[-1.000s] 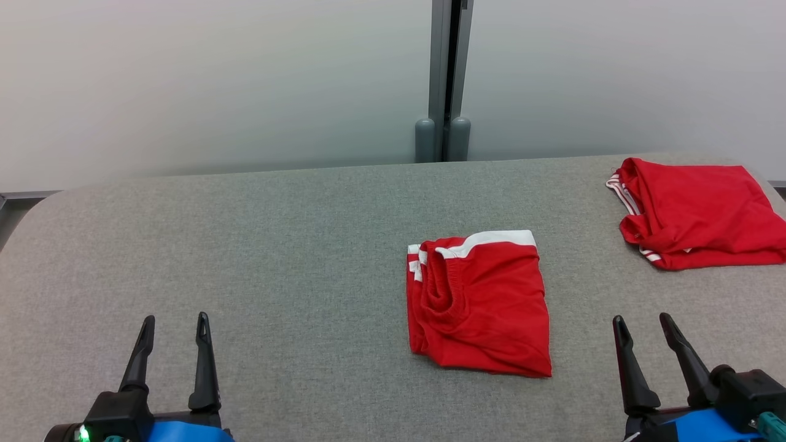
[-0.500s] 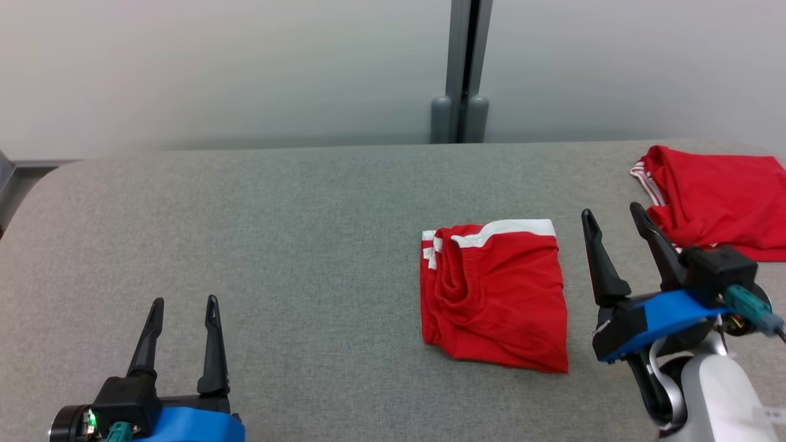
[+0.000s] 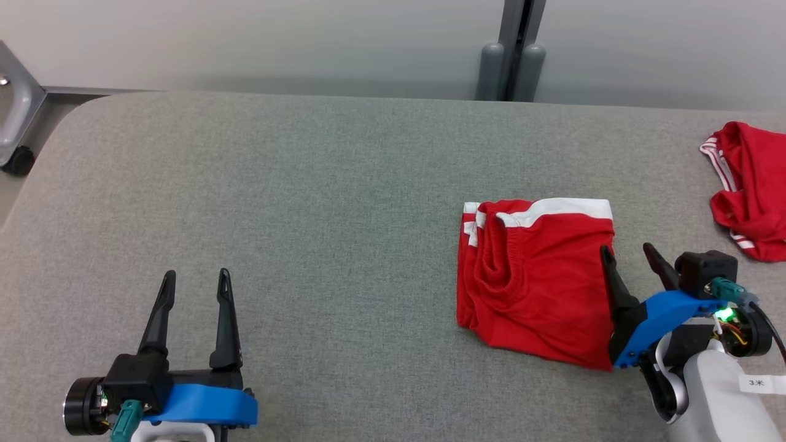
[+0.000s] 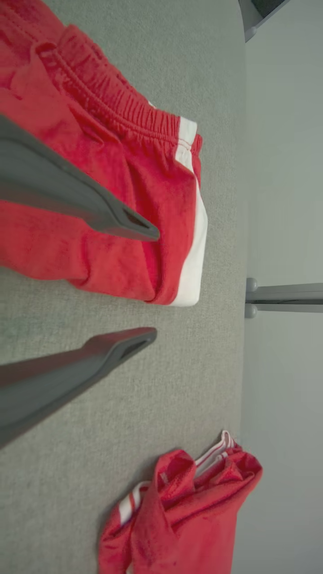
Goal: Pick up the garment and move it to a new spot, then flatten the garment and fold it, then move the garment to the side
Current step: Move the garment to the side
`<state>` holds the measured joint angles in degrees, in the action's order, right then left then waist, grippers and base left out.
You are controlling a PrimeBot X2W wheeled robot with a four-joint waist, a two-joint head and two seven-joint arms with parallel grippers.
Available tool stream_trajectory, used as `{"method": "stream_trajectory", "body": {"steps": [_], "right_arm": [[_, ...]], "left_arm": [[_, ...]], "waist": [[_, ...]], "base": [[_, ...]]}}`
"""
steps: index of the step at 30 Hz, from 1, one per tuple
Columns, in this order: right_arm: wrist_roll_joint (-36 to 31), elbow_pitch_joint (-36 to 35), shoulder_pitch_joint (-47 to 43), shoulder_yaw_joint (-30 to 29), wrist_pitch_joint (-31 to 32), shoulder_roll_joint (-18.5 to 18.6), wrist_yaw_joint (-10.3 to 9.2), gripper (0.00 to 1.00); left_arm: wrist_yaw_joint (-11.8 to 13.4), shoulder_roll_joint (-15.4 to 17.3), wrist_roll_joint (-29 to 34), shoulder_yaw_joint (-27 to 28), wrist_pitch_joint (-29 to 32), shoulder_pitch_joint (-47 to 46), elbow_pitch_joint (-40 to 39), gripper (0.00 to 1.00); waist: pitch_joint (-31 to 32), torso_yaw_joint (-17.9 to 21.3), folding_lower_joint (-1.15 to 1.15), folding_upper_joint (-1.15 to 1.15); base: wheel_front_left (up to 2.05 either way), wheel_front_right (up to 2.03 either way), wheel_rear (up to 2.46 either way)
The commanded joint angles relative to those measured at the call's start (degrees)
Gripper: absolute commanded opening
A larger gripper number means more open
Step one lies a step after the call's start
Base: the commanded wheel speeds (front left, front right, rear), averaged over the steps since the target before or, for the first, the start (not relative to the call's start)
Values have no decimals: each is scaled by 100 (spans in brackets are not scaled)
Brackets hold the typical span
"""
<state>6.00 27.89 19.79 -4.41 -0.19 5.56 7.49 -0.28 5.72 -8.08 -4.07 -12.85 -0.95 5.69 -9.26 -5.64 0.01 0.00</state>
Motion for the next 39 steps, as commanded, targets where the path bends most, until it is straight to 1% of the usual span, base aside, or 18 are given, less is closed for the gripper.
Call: {"method": "stream_trajectory", "body": {"steps": [1,8,10,13,14,15,16,17,21,24,28,29,30,33,34,37,39], "right_arm": [[-21,216,129,3,-90,13,1,100],[-58,1058,321,24,-331,-49,1,100],[-34,1346,367,131,-445,-84,1,100],[5,1590,404,232,-544,-116,1,100],[53,1657,412,266,-574,-142,1,89],[112,1702,428,287,-624,-161,1,40],[128,1744,456,304,-675,-171,1,24],[128,1783,478,328,-723,-177,1,0],[107,1836,599,345,-1025,-107,0,0],[103,1792,632,456,-1155,66,0,0],[201,1618,703,600,-1240,359,0,0],[201,1618,703,600,-1240,359,0,0],[252,1512,690,615,-1260,539,0,0],[334,1324,635,624,-1285,801,0,0],[334,1324,635,624,-1285,801,0,0],[428,1139,552,642,-1304,1066,0,0],[477,984,507,648,-1308,1178,0,0]], "left_arm": [[32,3,-29,2,-50,-98,31,100],[39,-19,-37,-71,-125,-199,143,100],[43,-29,-54,-98,-147,-235,197,100],[50,-41,-83,-114,-164,-279,239,100],[49,-45,-99,-115,-172,-291,251,100],[51,-50,-98,-118,-181,-303,255,100],[59,-57,-97,-125,-190,-312,255,100],[65,-62,-106,-126,-192,-305,253,100],[72,-53,-123,-129,-198,-246,253,100],[59,-61,-144,-145,-212,-256,176,100],[47,-83,-196,-155,-220,-367,42,100],[47,-83,-196,-155,-220,-367,42,100],[56,-64,-185,-147,-224,-452,-1,100],[65,-8,-155,-130,-229,-577,-72,100],[65,-8,-155,-130,-229,-577,-72,100],[67,49,-127,-131,-229,-713,-123,100],[84,83,-117,-111,-227,-778,-142,100]], "waist": [[-95,-81,-1,0],[-197,-144,-1,0],[-222,-163,-1,0],[-234,-165,-1,0],[-238,-160,-1,0],[-244,-152,-1,0],[-249,-143,-1,0],[-253,-126,-1,0],[-257,8,-1,0],[-326,189,-1,0],[-544,548,-1,0],[-544,548,-1,0],[-665,735,-1,0],[-844,983,-1,0],[-844,983,-1,0],[-1009,1173,-1,0],[-1099,1270,-1,0]], "base": [[0,0,0],[0,0,0],[0,0,0],[0,0,0],[0,0,0],[0,0,0],[0,0,0],[0,0,0],[0,0,0],[0,0,0],[0,0,0],[0,0,0],[0,0,0],[0,0,0],[0,0,0],[0,0,0],[0,0,0]]}}
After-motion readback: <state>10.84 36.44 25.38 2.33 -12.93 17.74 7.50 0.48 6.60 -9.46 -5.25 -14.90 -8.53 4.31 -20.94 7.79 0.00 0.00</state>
